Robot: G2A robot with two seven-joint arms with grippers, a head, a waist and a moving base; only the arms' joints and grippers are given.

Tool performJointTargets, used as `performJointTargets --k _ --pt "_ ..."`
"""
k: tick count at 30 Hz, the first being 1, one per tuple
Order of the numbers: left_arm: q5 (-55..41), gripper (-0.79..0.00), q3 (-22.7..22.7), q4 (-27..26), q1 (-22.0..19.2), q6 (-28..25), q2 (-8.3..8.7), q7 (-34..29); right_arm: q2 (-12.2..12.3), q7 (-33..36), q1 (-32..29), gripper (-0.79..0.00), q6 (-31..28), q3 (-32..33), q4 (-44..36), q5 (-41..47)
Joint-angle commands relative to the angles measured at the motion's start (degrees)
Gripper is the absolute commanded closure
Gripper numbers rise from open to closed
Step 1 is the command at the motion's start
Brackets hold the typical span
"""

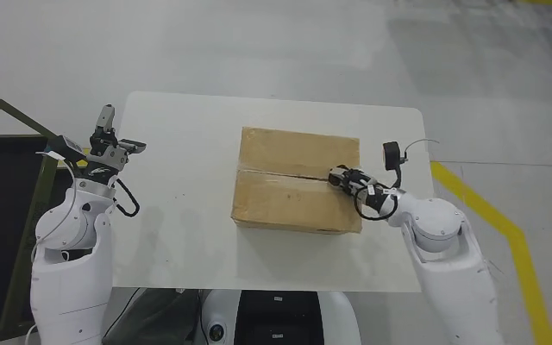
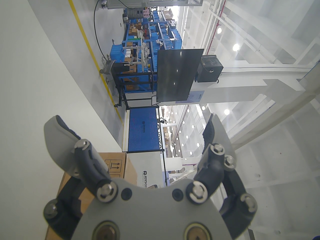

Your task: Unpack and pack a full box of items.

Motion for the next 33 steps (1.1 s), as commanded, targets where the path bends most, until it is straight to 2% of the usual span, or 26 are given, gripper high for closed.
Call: performJointTargets --k 1,9,13,20,33 --pt "0.0 -0.785 0.0 0.0 0.0 0.0 0.0 0.0 0.17 -0.47 -0.51 0.0 0.16 0.74 -0.28 -0.23" --pt "0.0 -0.785 0.0 0.0 0.0 0.0 0.0 0.0 0.97 -1.78 -3.12 0.0 1.97 3.04 -4.29 -3.28" --pt "0.0 -0.785 0.0 0.0 0.0 0.0 0.0 0.0 1.46 -2.26 -3.57 0.0 2.46 2.92 -6.98 -8.15" --pt "0.0 -0.785 0.0 0.0 0.0 0.0 0.0 0.0 1.82 -4.1 -3.88 -0.006 6.37 2.19 -11.05 -12.98" --pt "0.0 -0.785 0.0 0.0 0.0 0.0 0.0 0.0 1.95 -3.26 -1.53 0.0 9.0 -0.11 -6.75 -13.17"
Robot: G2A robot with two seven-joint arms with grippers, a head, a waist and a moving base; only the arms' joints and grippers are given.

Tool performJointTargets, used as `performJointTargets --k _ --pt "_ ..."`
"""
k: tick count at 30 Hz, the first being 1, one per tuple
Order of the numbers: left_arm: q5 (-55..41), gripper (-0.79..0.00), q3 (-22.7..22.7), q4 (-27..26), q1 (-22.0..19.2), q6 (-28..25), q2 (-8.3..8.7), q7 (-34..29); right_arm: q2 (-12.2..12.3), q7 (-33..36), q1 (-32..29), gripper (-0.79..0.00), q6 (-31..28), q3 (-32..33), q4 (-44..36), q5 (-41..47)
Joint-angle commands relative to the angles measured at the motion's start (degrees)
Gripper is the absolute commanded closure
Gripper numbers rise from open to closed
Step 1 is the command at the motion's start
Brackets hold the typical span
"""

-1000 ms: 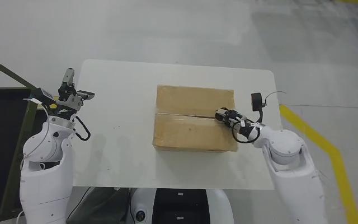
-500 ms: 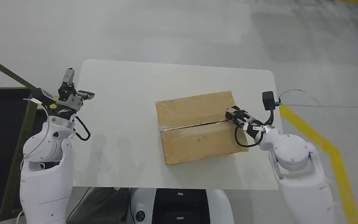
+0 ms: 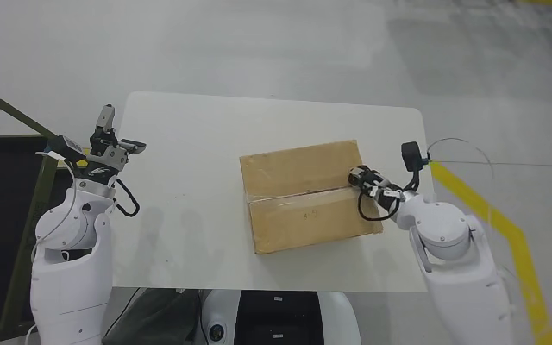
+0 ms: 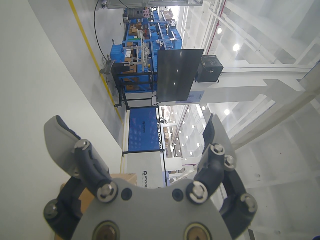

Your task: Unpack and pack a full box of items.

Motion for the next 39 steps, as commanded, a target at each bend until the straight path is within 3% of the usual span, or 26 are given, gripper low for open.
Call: performJointTargets --k 1,8,20,39 --pt "0.0 -0.785 0.0 0.0 0.0 0.0 0.0 0.0 0.04 0.12 0.27 0.0 0.05 -0.33 0.14 -0.23" --pt "0.0 -0.785 0.0 0.0 0.0 0.0 0.0 0.0 0.22 0.31 0.62 0.0 0.27 -0.55 0.3 -0.35" --pt "0.0 -0.785 0.0 0.0 0.0 0.0 0.0 0.0 0.74 -2.63 -3.26 0.0 0.69 4.37 -3.76 0.93" --pt "0.0 -0.785 0.0 0.0 0.0 0.0 0.0 0.0 0.95 -2.6 -1.67 0.0 0.06 2.7 -0.32 1.91"
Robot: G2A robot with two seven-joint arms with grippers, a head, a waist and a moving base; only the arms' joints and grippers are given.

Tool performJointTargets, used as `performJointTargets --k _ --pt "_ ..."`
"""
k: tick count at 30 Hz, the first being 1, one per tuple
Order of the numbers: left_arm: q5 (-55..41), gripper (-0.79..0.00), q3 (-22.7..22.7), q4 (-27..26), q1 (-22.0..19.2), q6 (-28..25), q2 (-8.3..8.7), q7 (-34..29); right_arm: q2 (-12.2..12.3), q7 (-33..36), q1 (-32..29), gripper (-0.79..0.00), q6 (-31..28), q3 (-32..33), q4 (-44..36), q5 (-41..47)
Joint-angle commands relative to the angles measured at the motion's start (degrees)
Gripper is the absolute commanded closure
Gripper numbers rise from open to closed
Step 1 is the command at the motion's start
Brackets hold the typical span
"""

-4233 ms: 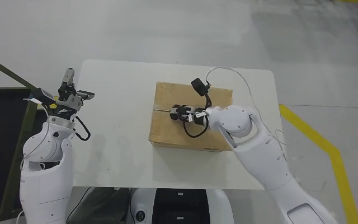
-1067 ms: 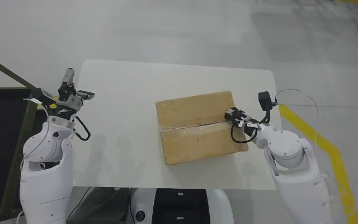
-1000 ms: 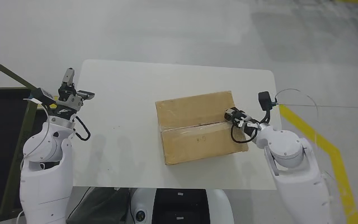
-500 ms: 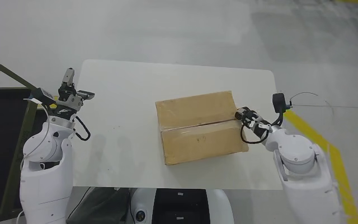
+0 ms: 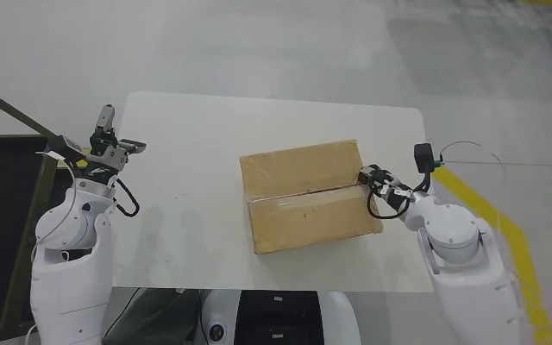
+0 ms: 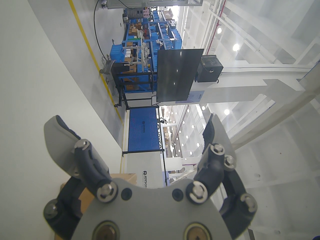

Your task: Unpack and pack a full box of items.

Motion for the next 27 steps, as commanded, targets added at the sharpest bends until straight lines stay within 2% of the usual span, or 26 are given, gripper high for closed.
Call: performJointTargets --k 1,9,19,27 --pt "0.0 -0.785 0.0 0.0 0.0 0.0 0.0 0.0 0.01 -0.24 0.17 0.0 -0.09 -0.07 -0.02 0.13" --pt "0.0 -0.785 0.0 0.0 0.0 0.0 0.0 0.0 -0.07 1.01 2.77 0.0 -4.01 -3.85 -1.05 -0.49" --pt "0.0 -0.785 0.0 0.0 0.0 0.0 0.0 0.0 -0.91 2.67 10.22 0.0 -4.45 -10.46 5.89 0.96" --pt "0.0 -0.785 0.0 0.0 0.0 0.0 0.0 0.0 -1.19 3.29 11.77 0.0 -4.34 -12.91 6.89 1.74"
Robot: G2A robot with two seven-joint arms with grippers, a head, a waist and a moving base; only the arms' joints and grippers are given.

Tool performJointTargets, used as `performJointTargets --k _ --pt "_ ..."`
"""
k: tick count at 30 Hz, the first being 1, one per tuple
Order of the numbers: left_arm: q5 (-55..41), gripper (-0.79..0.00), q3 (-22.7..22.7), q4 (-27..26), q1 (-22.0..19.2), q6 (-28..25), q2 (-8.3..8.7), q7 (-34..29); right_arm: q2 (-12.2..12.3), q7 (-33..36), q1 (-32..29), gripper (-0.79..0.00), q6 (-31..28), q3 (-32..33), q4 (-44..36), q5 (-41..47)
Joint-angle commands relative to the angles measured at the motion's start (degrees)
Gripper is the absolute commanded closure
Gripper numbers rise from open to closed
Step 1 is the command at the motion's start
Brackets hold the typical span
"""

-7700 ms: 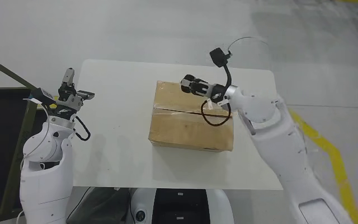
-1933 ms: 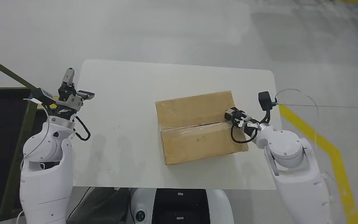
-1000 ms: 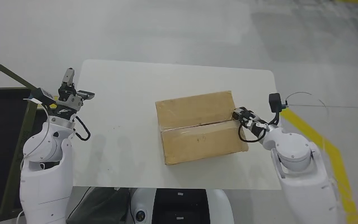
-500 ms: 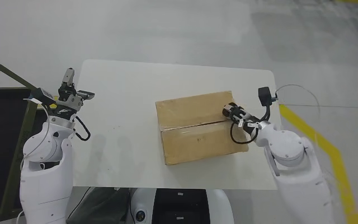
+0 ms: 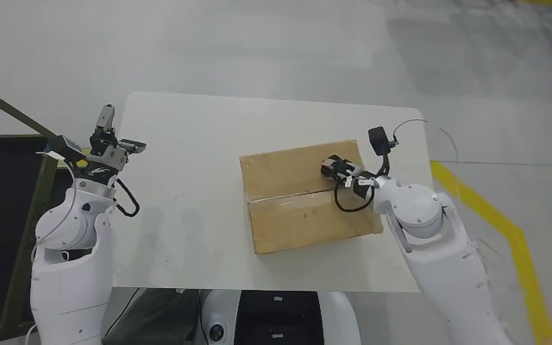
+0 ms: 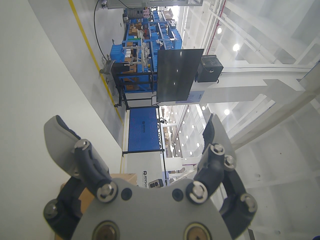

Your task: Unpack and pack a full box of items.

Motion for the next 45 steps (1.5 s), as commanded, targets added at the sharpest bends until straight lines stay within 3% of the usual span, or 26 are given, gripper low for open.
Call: performJointTargets --k 1,16,34,45 --pt "0.0 -0.785 0.0 0.0 0.0 0.0 0.0 0.0 -0.01 0.47 0.15 0.0 -0.11 -0.66 -0.32 -0.27" --pt "0.0 -0.785 0.0 0.0 0.0 0.0 0.0 0.0 0.03 3.74 2.21 0.0 -0.17 -4.95 -1.15 -3.69" --pt "0.0 -0.785 0.0 0.0 0.0 0.0 0.0 0.0 2.04 -0.01 -9.37 0.0 2.68 7.69 -7.28 -3.2" --pt "0.0 -0.785 0.0 0.0 0.0 0.0 0.0 0.0 2.57 -1.2 -13.3 0.0 0.9 12.58 -7.65 -0.26"
